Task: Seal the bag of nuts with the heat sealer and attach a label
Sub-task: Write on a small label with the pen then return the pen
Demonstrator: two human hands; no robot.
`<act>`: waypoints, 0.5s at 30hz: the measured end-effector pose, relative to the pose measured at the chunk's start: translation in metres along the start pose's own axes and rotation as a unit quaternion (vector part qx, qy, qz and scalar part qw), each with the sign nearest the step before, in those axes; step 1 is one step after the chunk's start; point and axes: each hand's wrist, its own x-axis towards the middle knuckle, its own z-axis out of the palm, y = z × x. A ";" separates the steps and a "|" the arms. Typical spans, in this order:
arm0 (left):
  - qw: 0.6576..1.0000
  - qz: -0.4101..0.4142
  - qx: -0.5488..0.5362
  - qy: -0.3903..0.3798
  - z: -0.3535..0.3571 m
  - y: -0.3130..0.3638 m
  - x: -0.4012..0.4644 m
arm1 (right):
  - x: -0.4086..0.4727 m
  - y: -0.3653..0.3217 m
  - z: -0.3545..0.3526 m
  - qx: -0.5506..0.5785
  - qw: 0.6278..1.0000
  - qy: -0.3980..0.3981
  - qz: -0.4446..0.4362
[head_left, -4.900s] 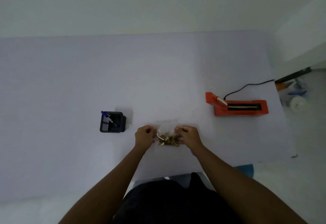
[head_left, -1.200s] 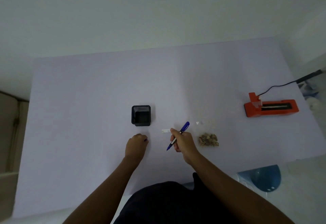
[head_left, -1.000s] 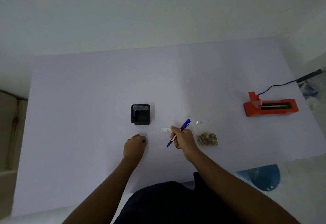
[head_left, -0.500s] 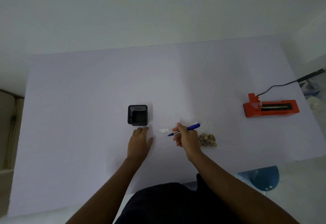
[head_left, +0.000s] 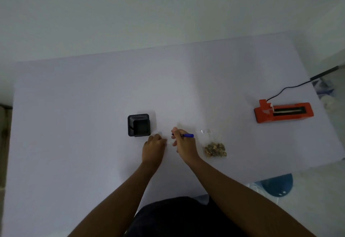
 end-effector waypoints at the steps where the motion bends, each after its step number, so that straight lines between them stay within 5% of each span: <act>1: 1.000 -0.001 -0.002 -0.002 0.000 0.001 0.000 | 0.002 0.001 0.005 -0.017 1.000 -0.007 -0.009; 9: 1.000 0.015 0.005 -0.008 -0.002 0.004 -0.005 | 0.016 0.022 0.027 -0.136 0.988 -0.039 -0.064; 15: 0.996 0.053 0.040 -0.056 0.007 0.001 -0.016 | 0.010 0.046 0.026 -0.111 0.991 -0.052 -0.056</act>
